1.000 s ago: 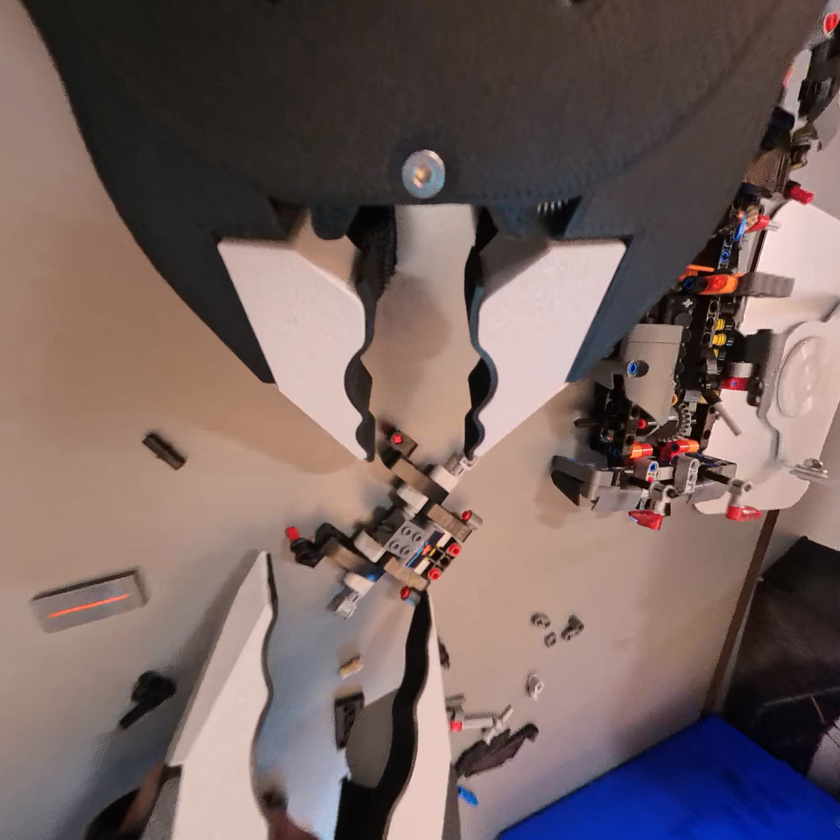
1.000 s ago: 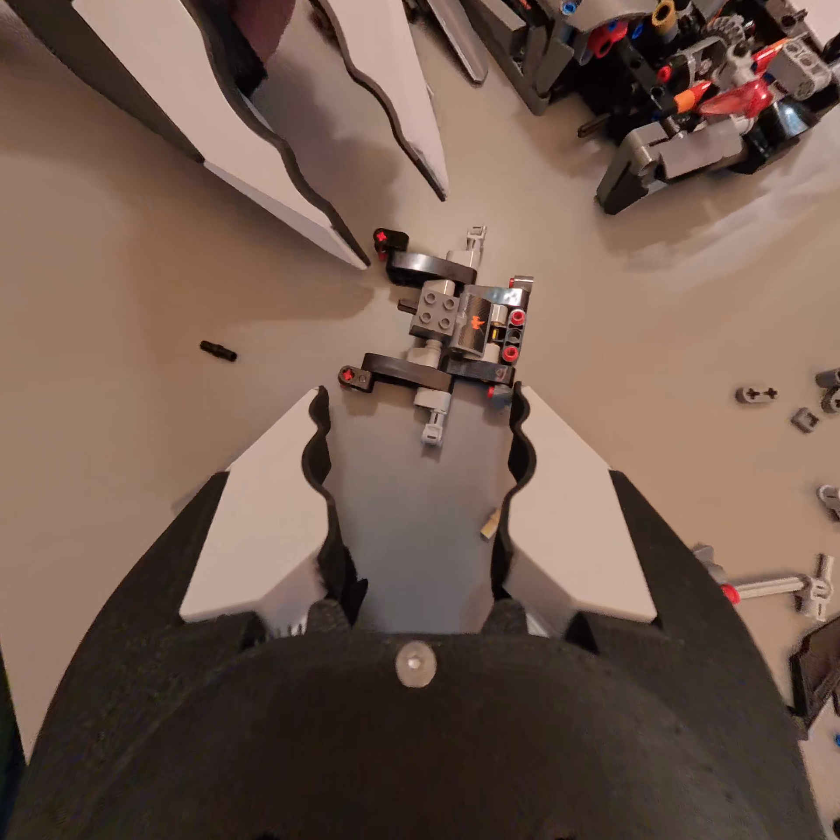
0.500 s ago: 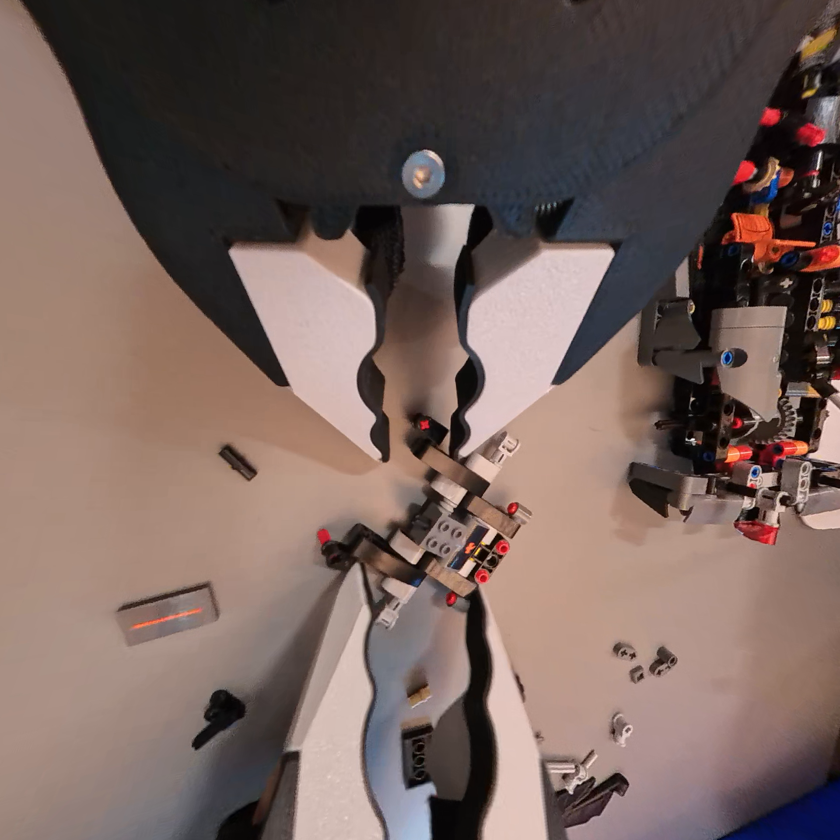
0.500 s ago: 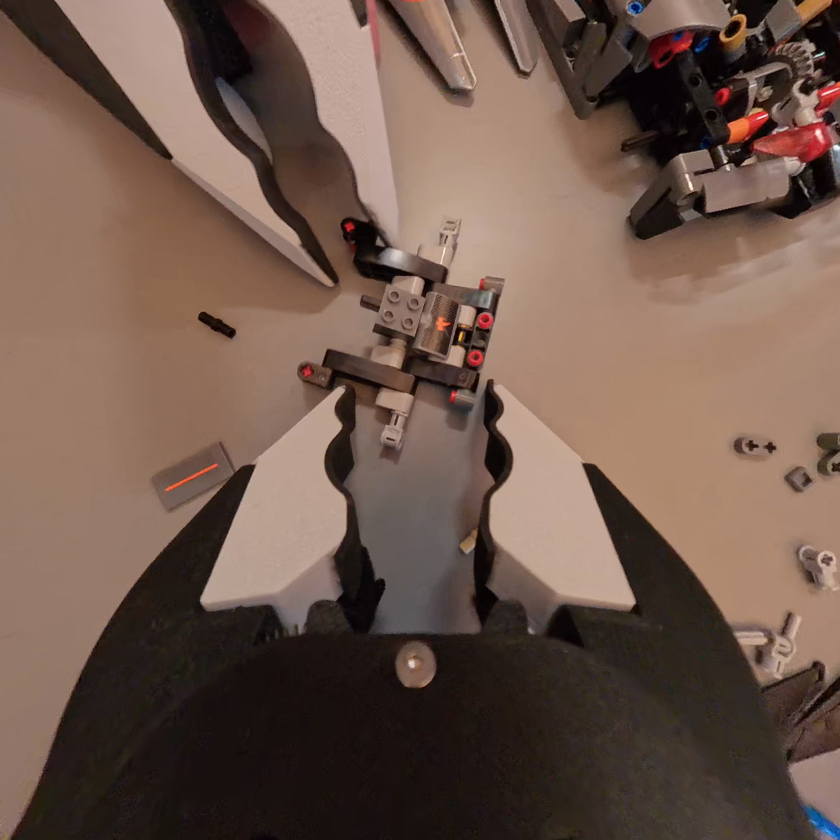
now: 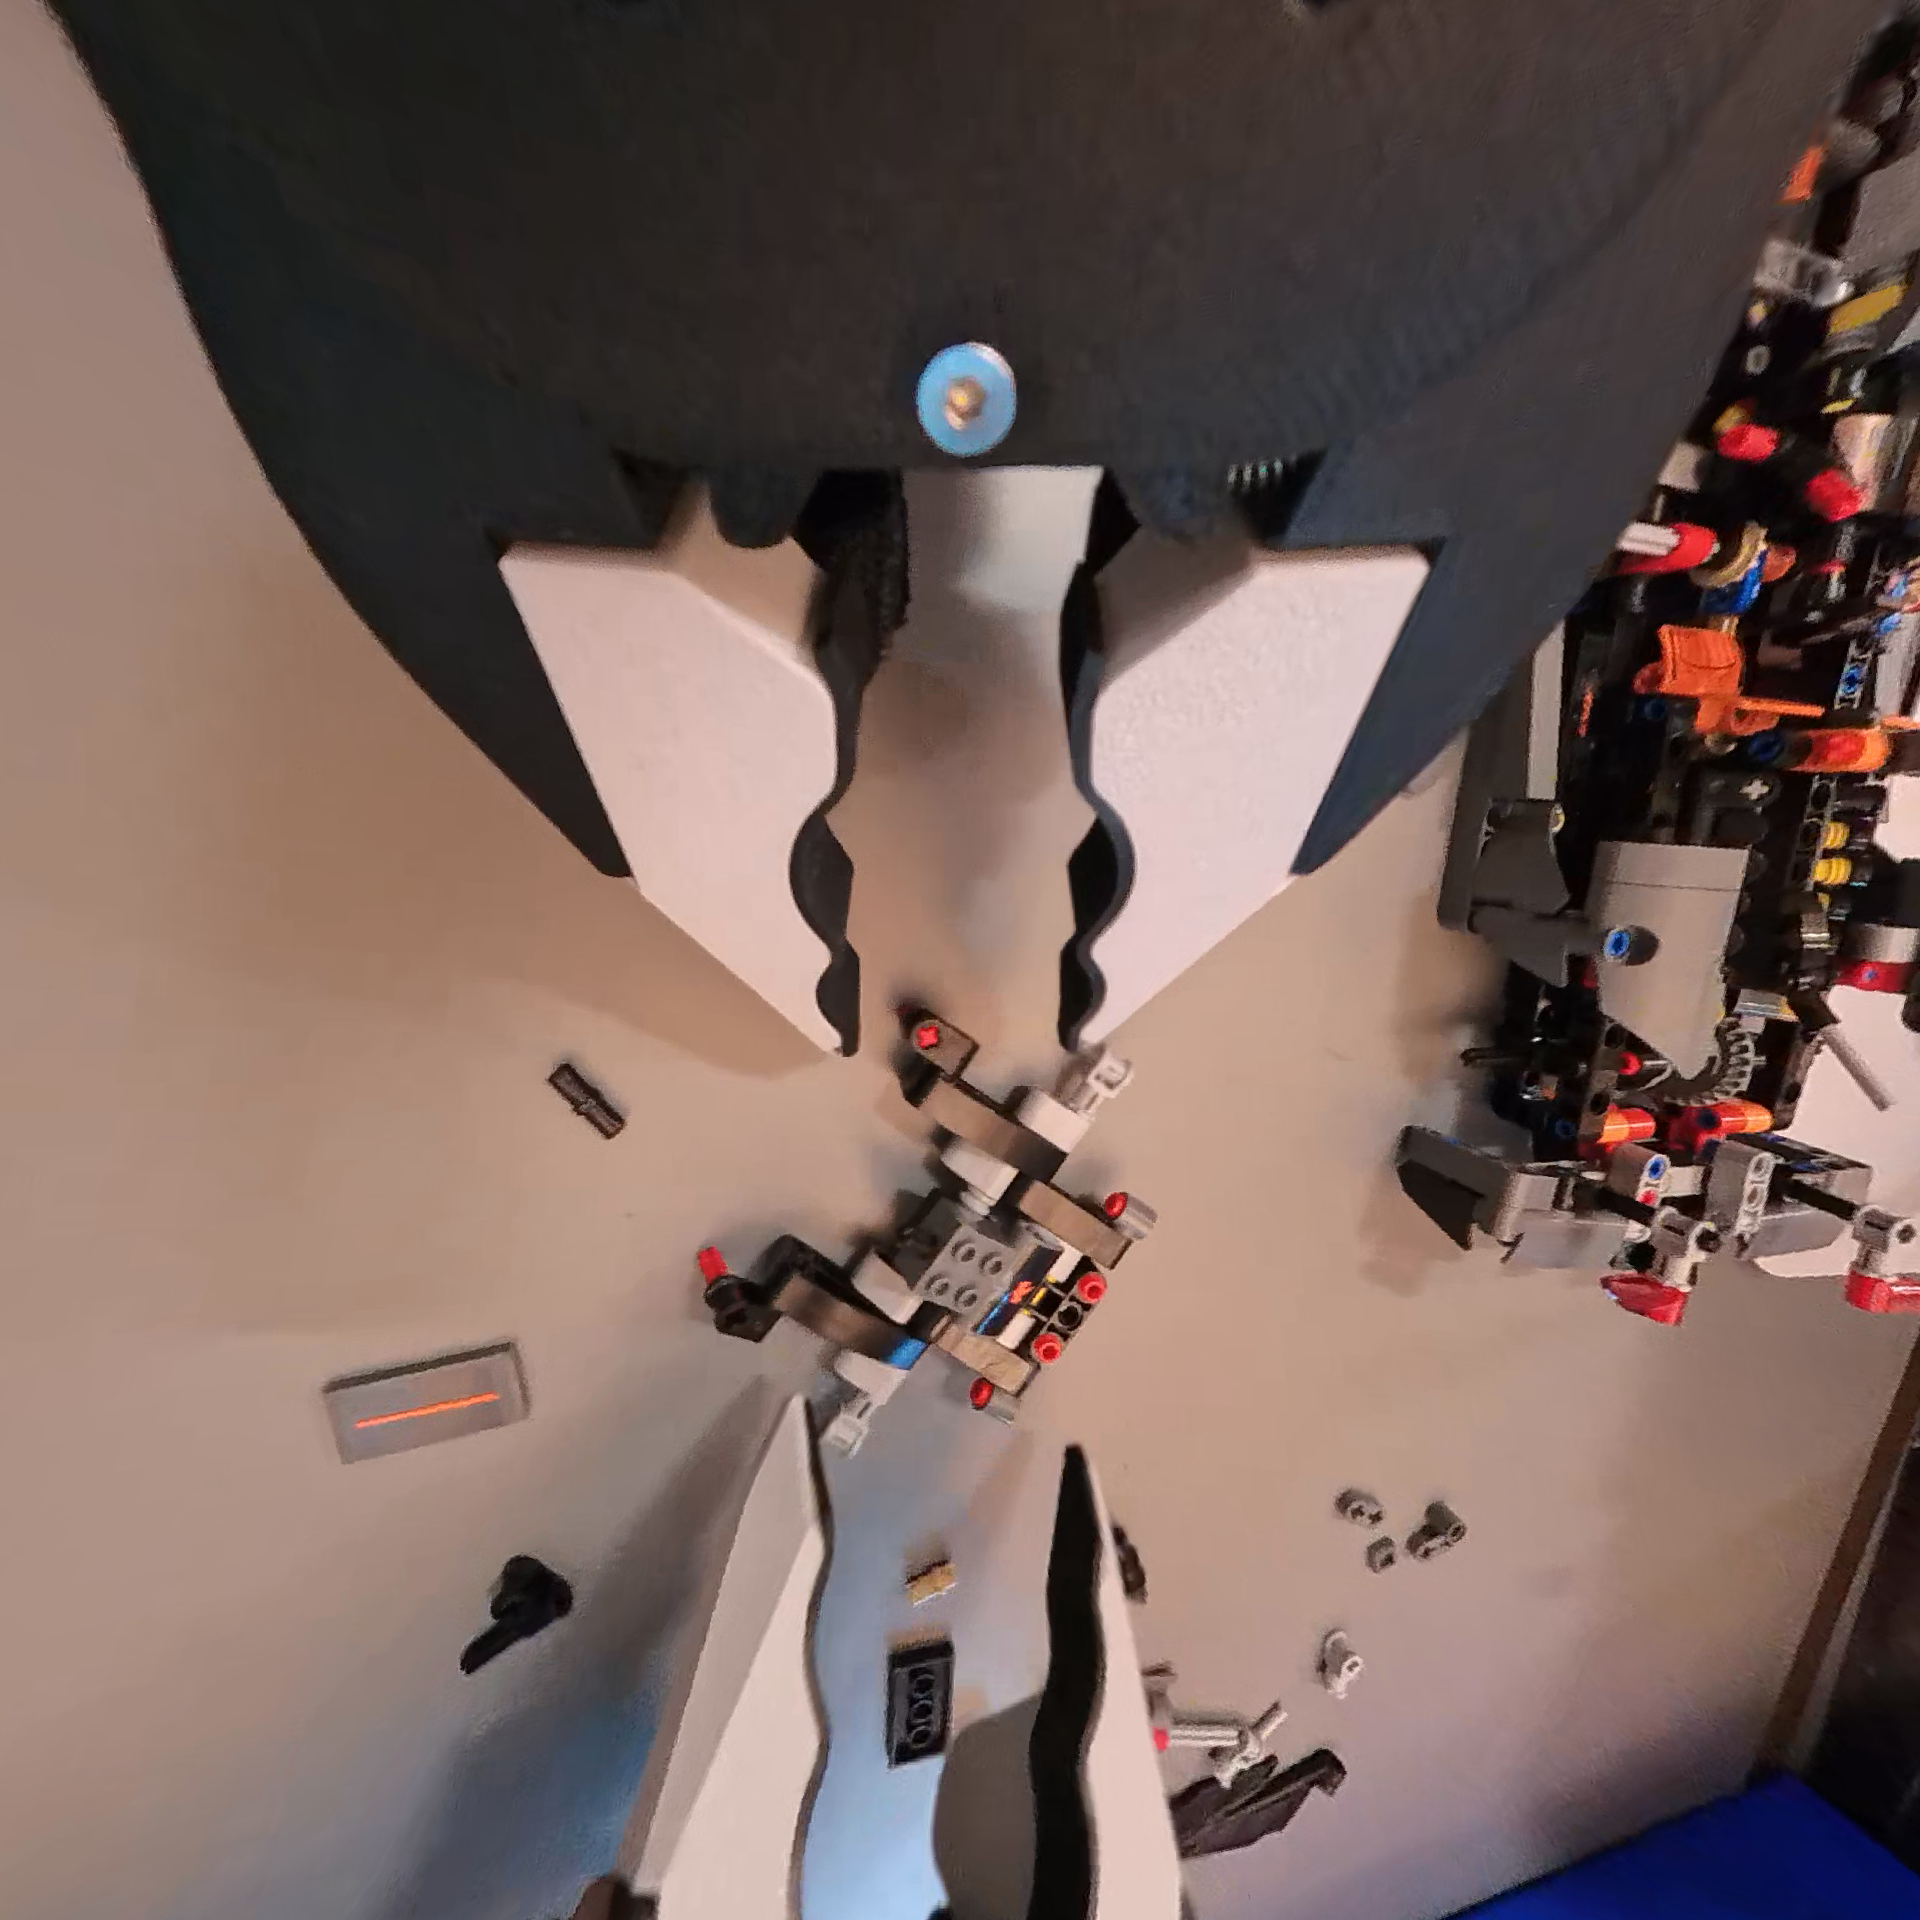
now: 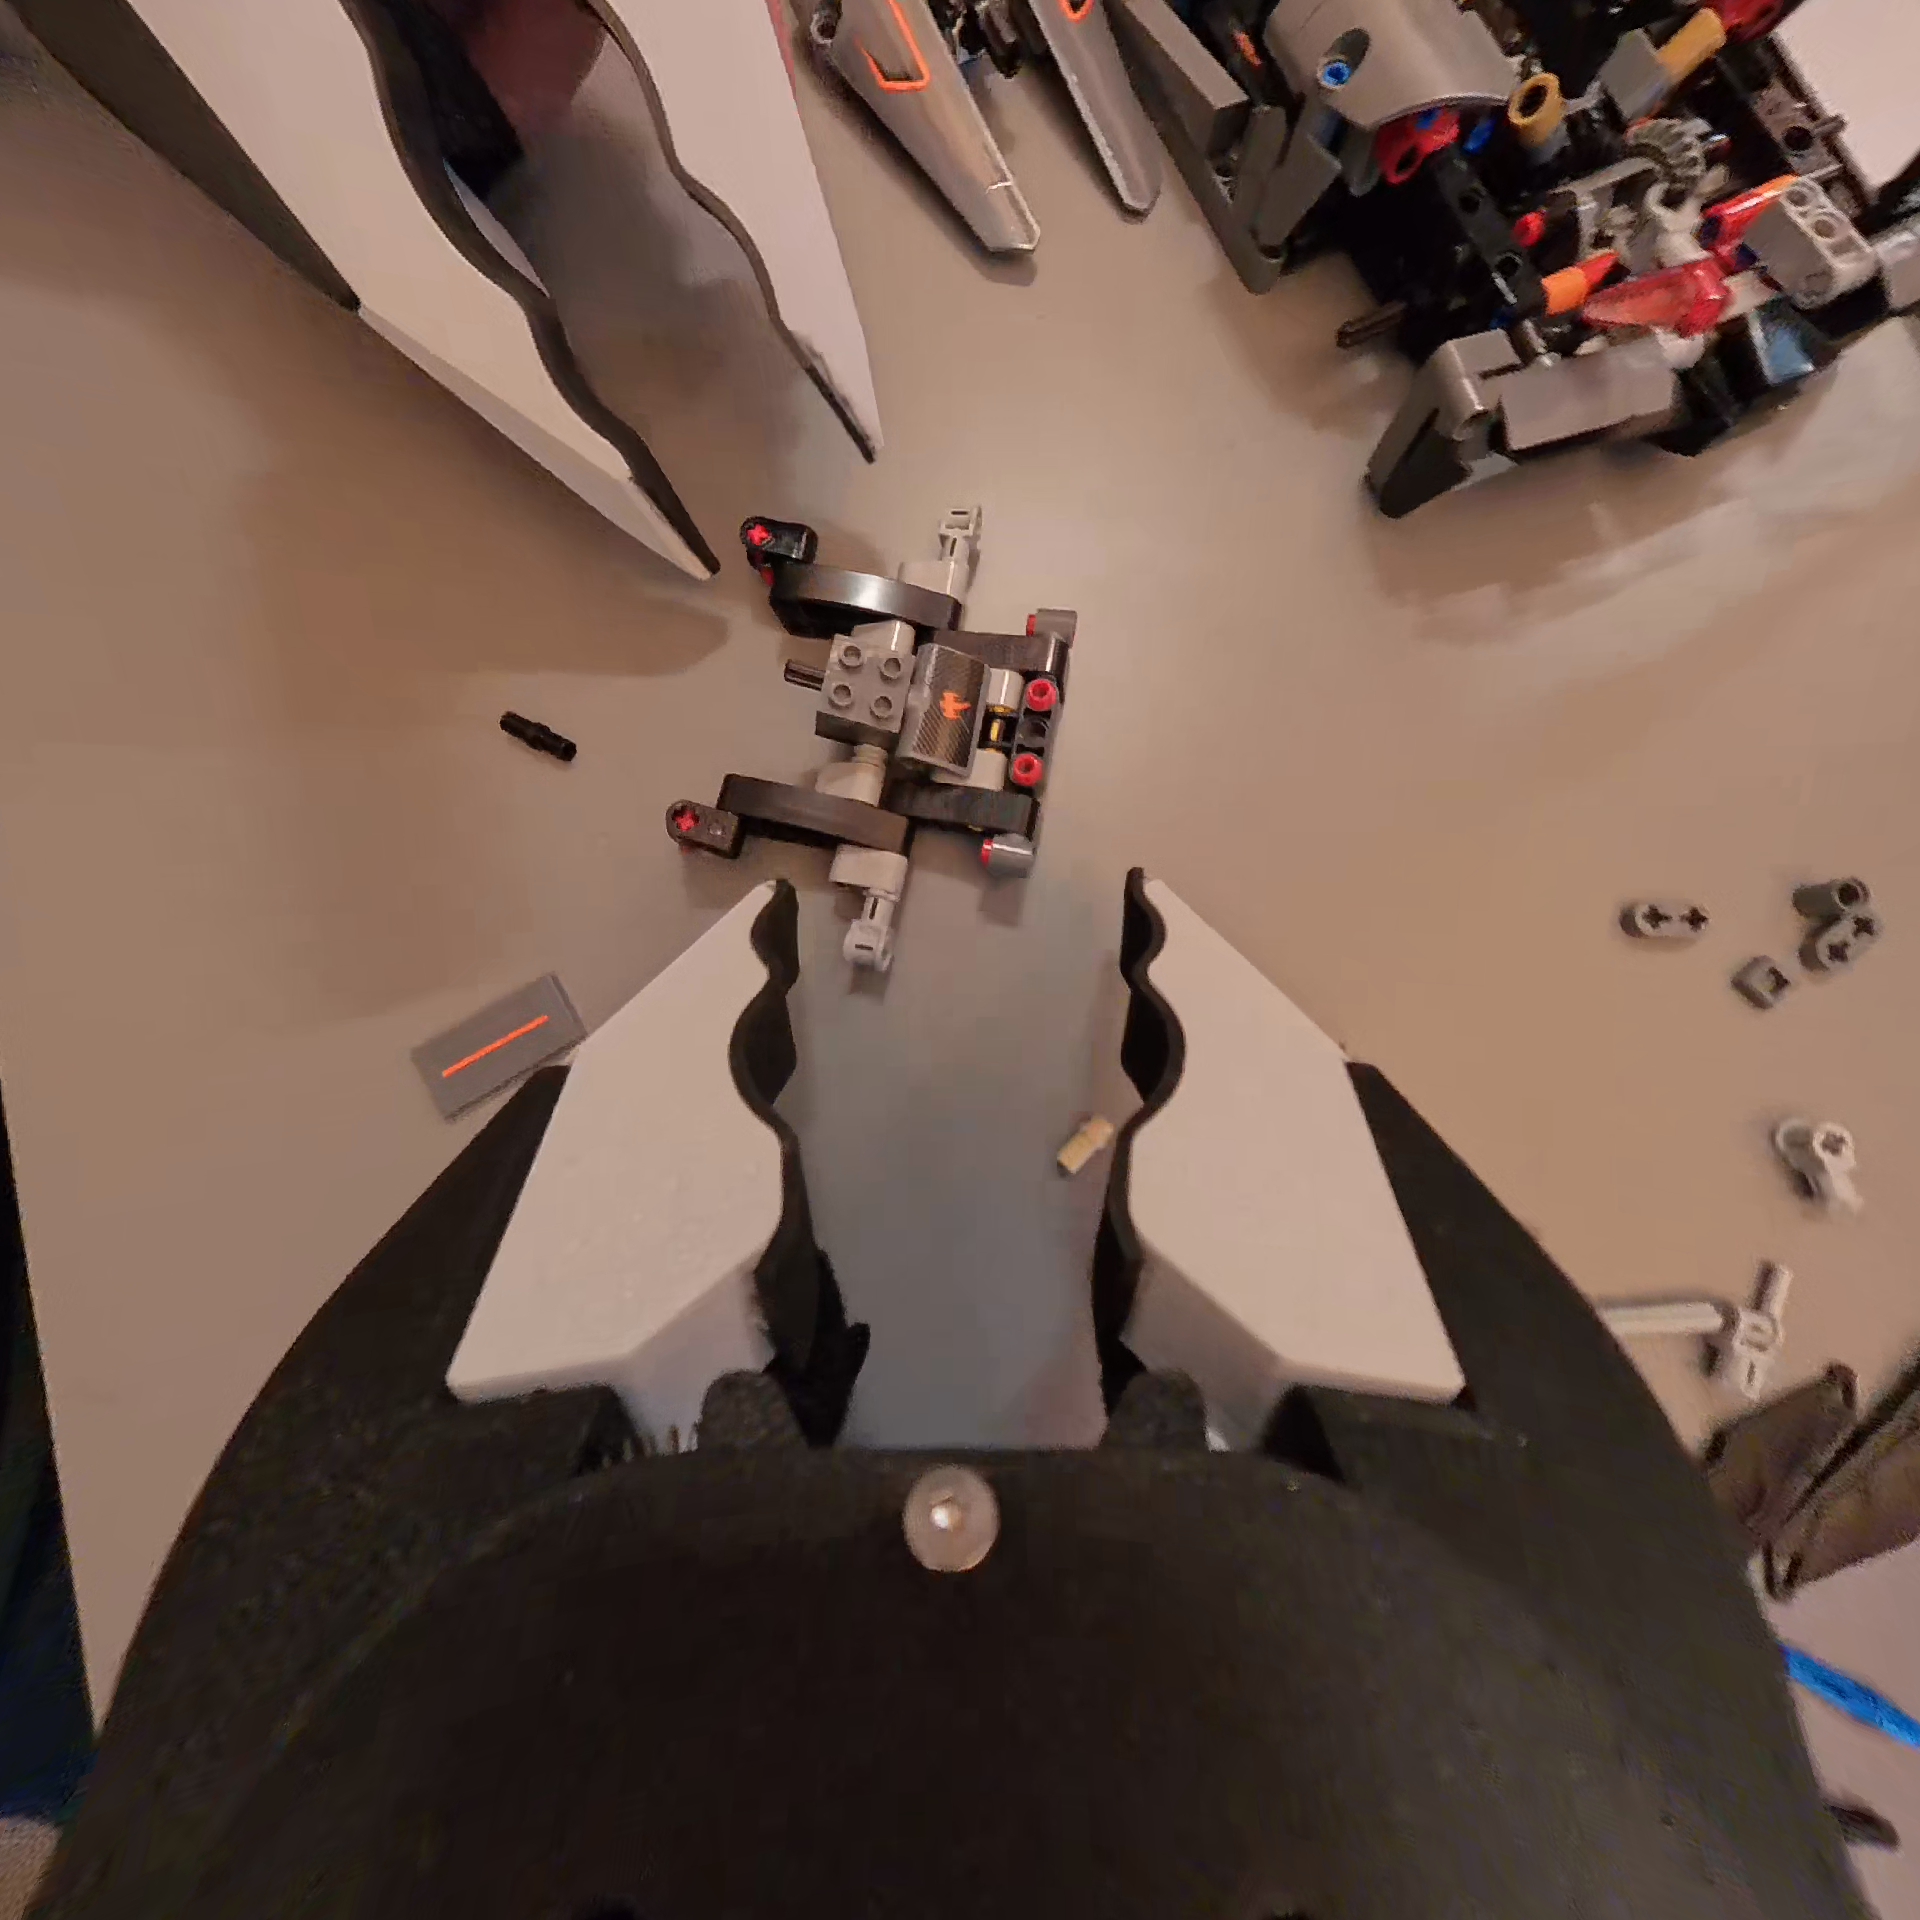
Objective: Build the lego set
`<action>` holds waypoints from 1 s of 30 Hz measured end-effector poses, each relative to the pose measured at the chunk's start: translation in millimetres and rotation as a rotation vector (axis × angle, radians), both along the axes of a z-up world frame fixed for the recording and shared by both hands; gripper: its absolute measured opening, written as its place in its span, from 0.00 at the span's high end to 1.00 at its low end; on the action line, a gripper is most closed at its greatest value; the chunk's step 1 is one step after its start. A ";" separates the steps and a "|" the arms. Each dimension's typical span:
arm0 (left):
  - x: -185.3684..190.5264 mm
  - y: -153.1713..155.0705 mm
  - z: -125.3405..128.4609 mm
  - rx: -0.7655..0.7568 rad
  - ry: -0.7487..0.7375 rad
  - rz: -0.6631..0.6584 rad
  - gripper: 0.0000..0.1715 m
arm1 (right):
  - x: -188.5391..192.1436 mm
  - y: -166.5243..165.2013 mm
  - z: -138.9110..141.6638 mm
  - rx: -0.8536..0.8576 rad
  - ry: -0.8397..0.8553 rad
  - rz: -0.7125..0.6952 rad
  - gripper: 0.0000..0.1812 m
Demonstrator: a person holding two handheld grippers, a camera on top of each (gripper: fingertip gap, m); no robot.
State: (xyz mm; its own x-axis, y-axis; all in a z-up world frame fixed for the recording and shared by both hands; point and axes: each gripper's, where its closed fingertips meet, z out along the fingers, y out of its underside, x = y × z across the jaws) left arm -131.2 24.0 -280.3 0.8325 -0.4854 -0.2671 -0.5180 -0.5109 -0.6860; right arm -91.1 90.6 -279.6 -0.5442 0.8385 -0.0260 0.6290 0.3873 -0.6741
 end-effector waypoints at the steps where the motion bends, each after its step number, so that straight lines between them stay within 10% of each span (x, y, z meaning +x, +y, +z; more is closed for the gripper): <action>1: -2.4 1.3 0.3 -0.001 0.012 0.003 0.79 | 1.8 2.0 2.5 -0.006 0.007 -0.012 0.66; 30: -1.2 8.7 3.3 0.048 -0.149 -0.029 0.78 | 6.2 64.0 26.5 -0.133 0.320 -0.265 0.70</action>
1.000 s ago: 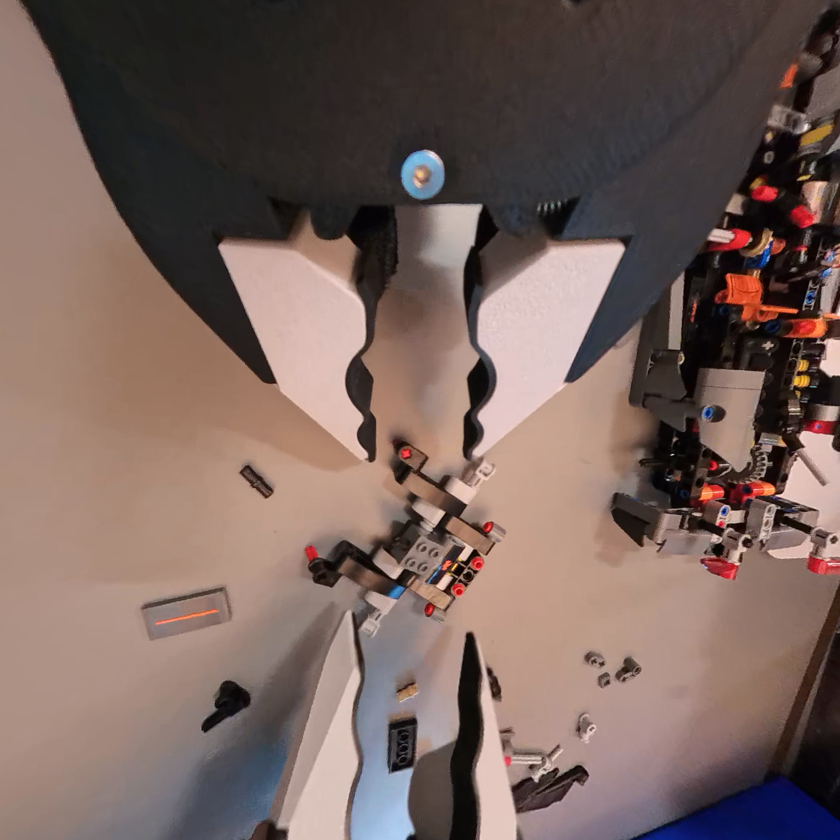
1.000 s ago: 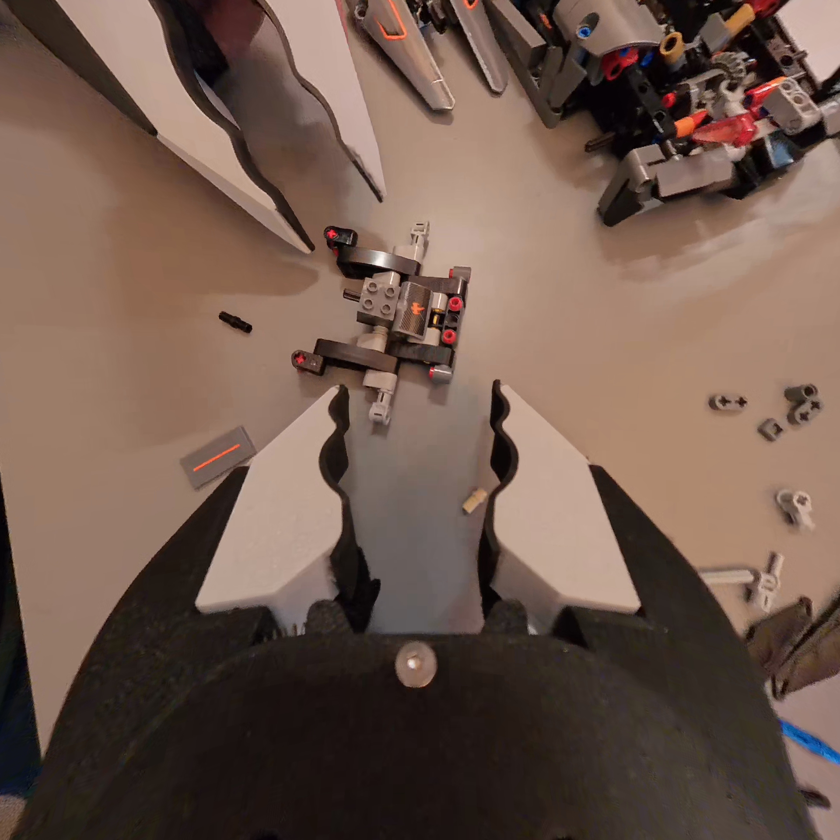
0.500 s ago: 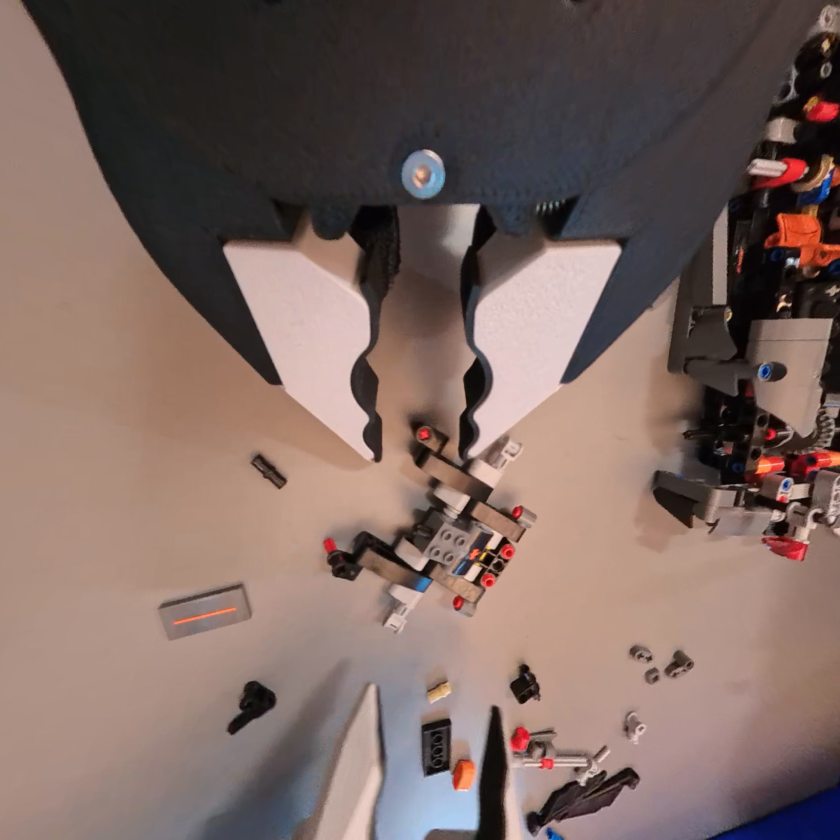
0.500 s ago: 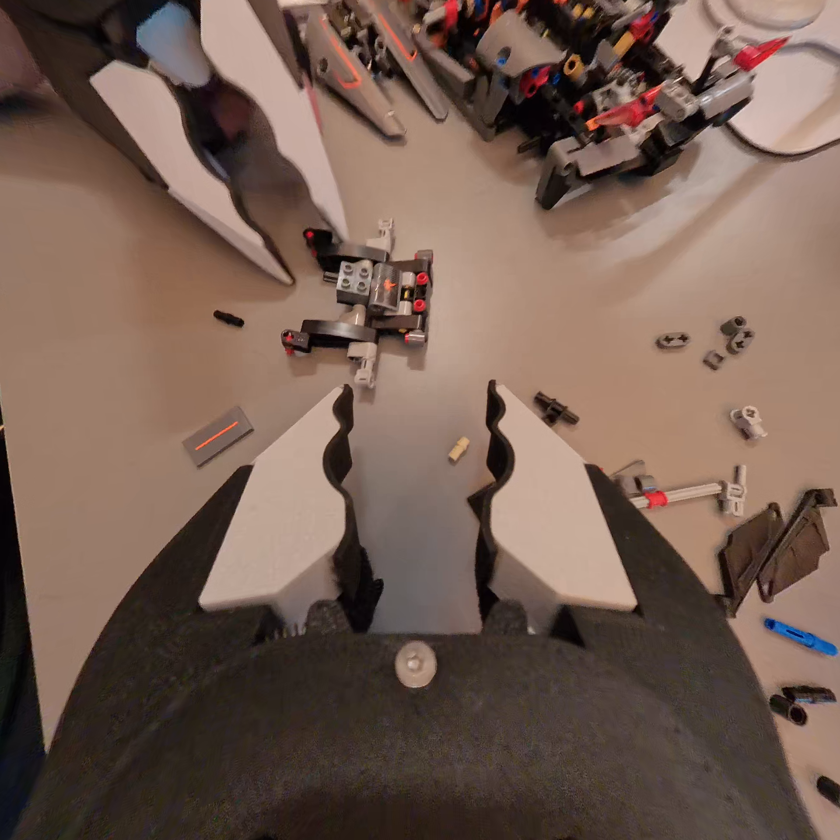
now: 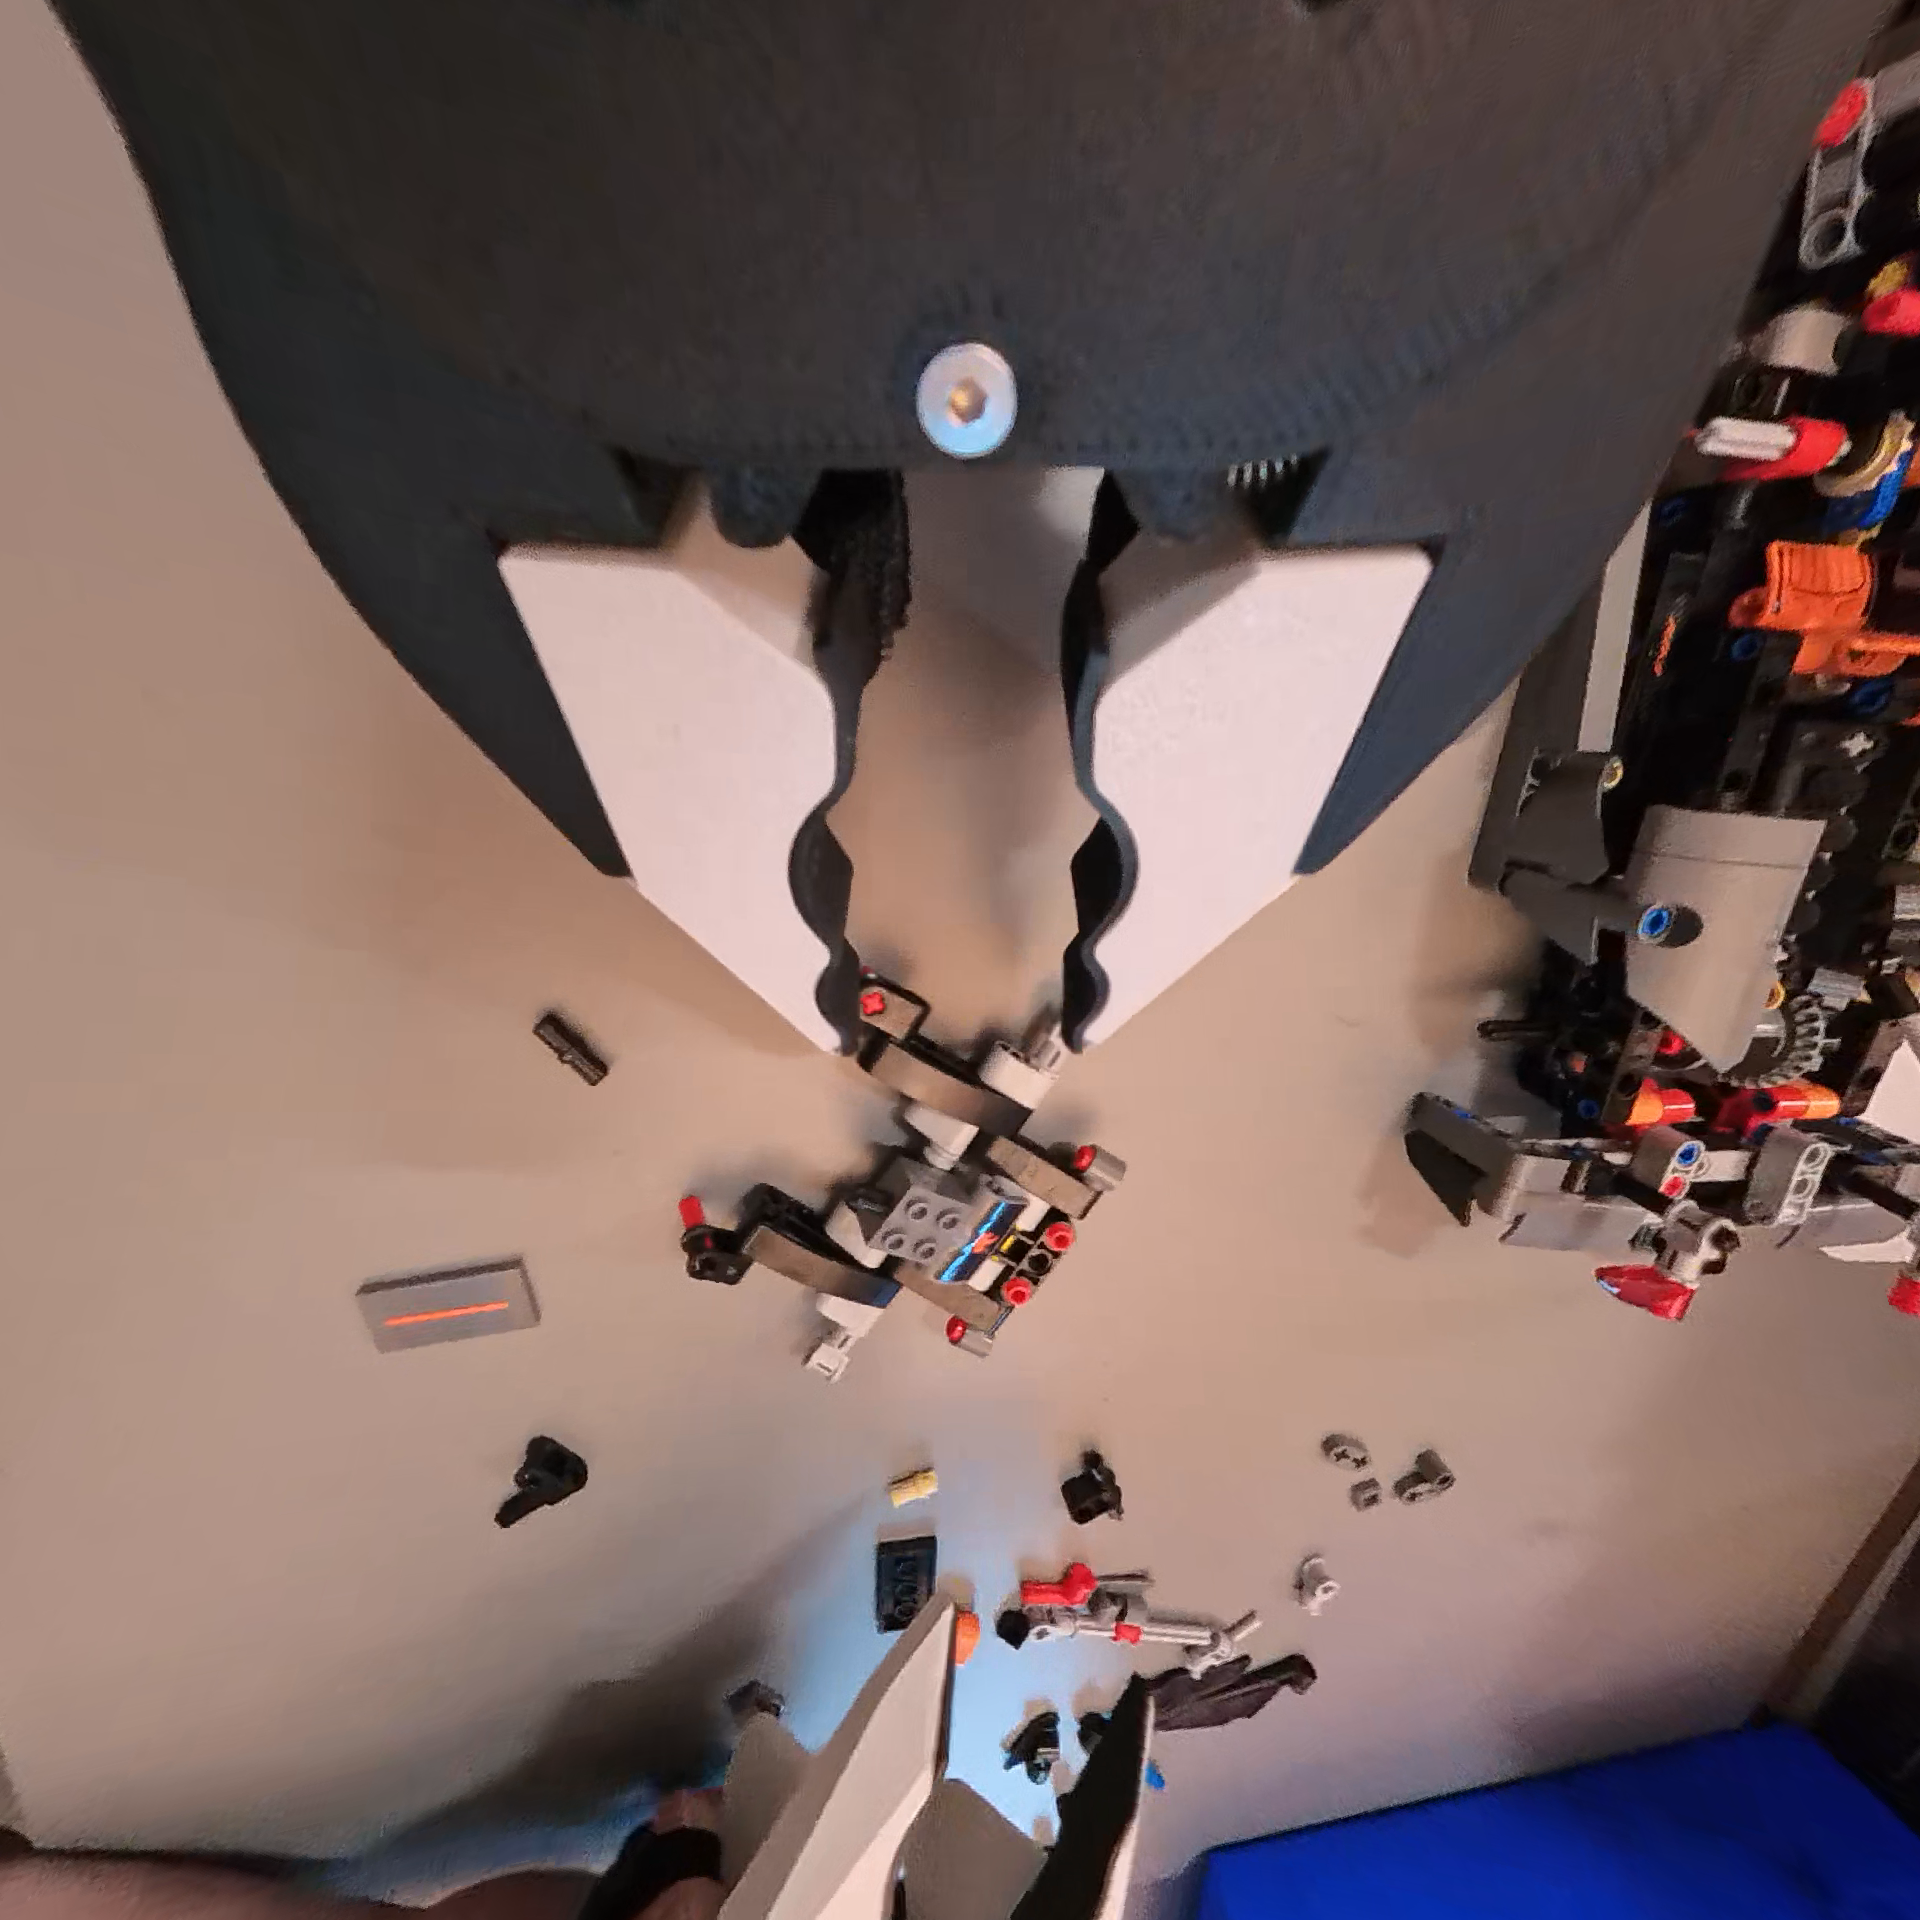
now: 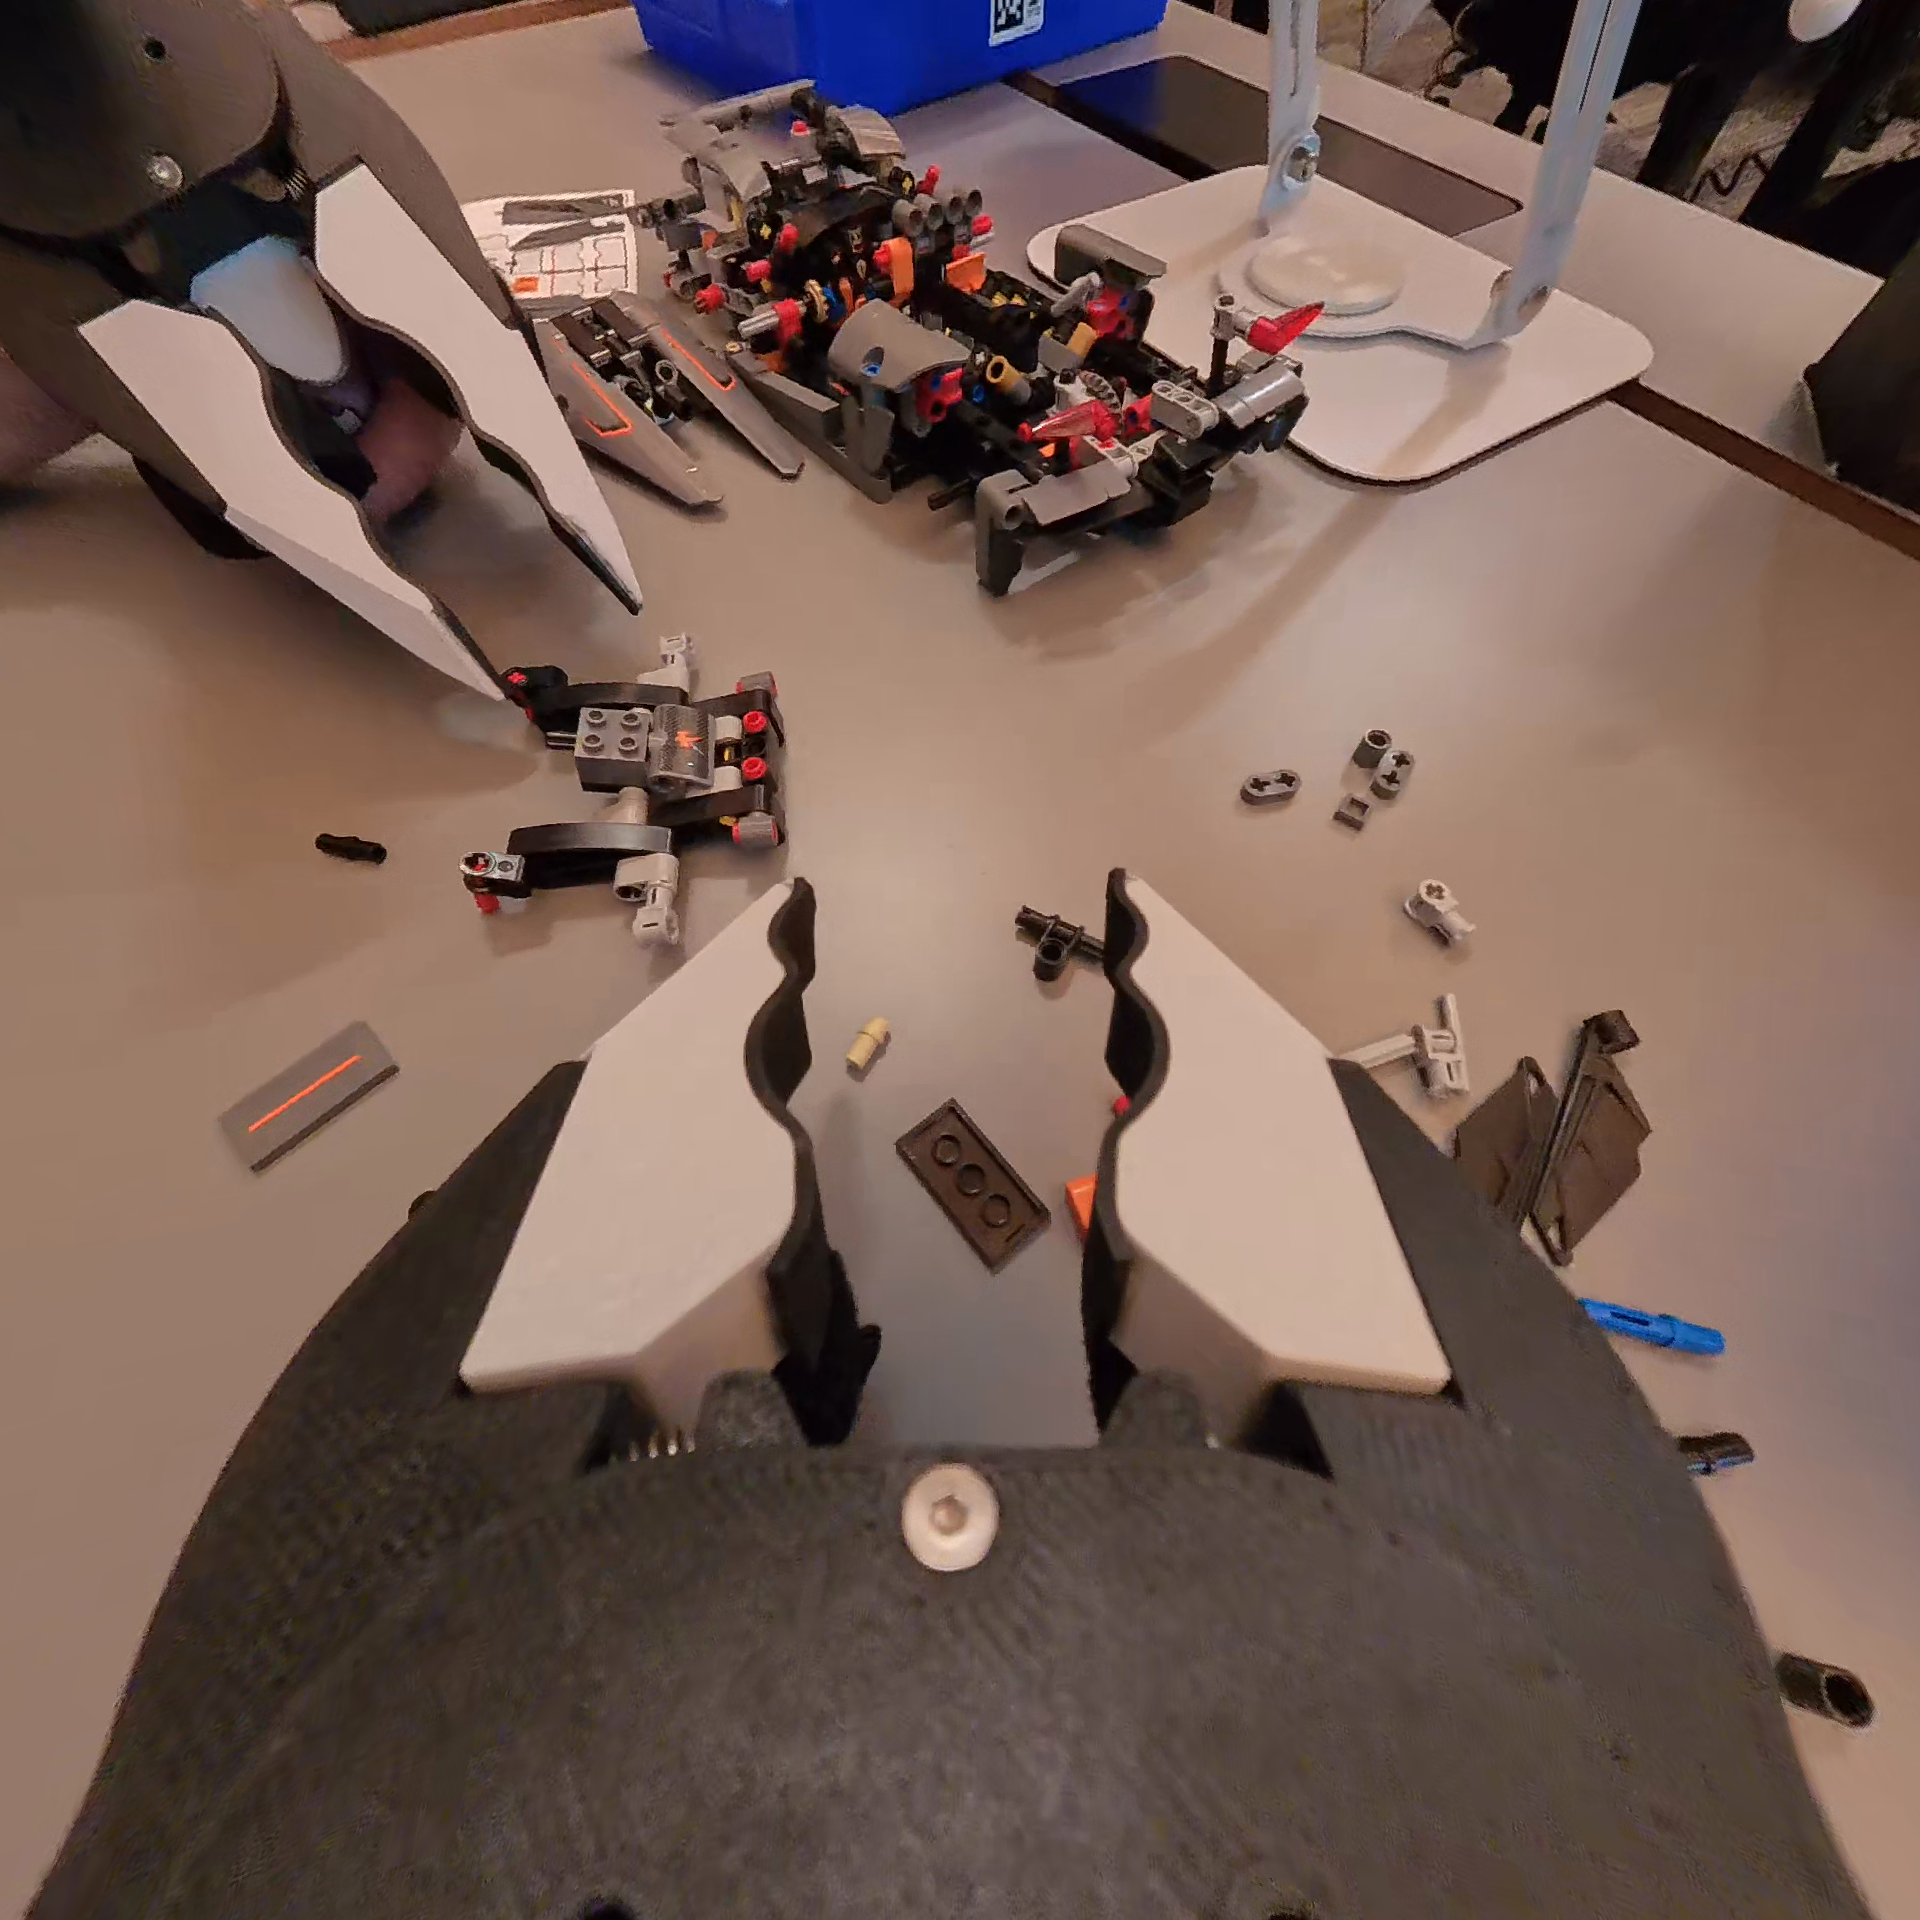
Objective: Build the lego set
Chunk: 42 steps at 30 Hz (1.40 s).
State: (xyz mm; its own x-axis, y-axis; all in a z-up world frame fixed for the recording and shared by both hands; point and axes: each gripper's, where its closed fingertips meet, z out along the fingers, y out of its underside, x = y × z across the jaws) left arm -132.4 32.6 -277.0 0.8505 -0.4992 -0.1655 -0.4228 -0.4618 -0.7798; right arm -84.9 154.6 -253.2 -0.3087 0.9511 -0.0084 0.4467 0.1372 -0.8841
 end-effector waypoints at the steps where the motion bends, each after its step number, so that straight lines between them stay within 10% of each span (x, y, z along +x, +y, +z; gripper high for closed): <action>1: 0.4 -0.5 -0.4 0.001 0.008 -0.004 0.78 | 0.3 0.1 -0.4 -0.003 0.002 0.000 0.70; 14: 0.4 -0.6 -7.7 -0.022 0.052 -0.014 0.79 | -0.2 7.5 0.5 0.009 0.013 -0.033 0.70; 25: 1.6 -1.2 -9.1 -0.028 0.058 -0.024 0.80 | 19.3 77.9 37.8 -0.127 0.202 -0.326 0.76; 42: 1.4 -0.9 -12.6 -0.046 0.069 -0.022 0.80 | 44.5 4.5 -41.0 0.205 -0.316 0.161 0.83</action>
State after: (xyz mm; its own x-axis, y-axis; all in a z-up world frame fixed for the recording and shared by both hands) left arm -131.1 31.7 -289.5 0.8266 -0.5260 -0.2001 -0.4855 -0.4867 -0.7263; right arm -40.4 159.2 -294.2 -0.4660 0.8829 0.0580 0.6503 0.3863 -0.6542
